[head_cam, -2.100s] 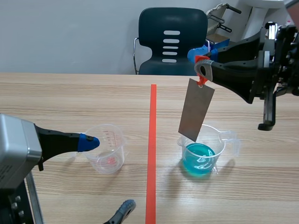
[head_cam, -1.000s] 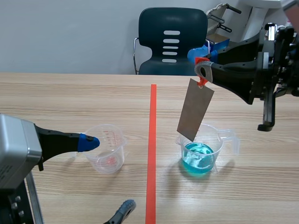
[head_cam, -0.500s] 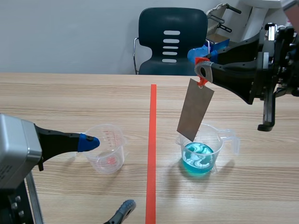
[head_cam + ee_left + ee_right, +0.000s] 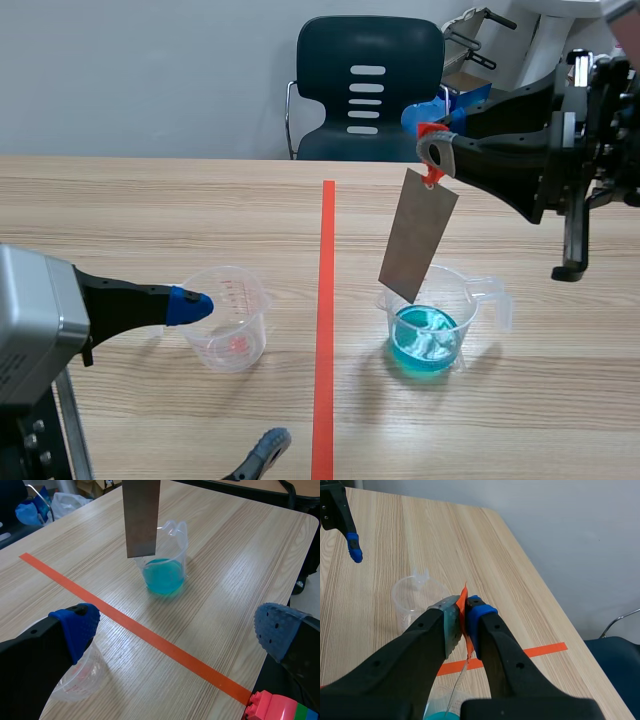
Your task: Do the redox reaction experiment
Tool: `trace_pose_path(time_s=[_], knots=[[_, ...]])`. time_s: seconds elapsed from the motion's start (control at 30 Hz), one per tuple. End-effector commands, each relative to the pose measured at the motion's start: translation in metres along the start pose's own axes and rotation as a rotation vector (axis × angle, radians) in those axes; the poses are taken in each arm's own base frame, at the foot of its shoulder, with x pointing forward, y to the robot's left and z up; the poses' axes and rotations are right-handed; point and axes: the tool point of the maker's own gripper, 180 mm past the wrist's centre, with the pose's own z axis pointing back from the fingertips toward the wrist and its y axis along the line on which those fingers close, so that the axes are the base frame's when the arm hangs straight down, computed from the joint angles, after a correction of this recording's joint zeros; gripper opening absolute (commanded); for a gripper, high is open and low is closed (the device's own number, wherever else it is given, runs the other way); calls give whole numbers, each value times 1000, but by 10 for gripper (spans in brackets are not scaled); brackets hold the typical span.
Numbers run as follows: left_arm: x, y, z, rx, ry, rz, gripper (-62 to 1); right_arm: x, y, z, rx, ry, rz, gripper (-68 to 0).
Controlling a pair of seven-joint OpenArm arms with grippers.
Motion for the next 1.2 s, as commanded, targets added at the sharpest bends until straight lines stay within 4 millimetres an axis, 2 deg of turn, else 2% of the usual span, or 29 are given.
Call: trace_pose_path(time_s=[0.0,0.63,1.17], knots=[[8,-1,0,2,-26,3,14,10,-10,0,-16,-14,32,-667],[7,-1,0,2,-25,3,14,10,-10,0,-16,-12,32,-667],[7,-1,0,2,-25,3,14,20,-10,3,-9,-63,25,-667]])
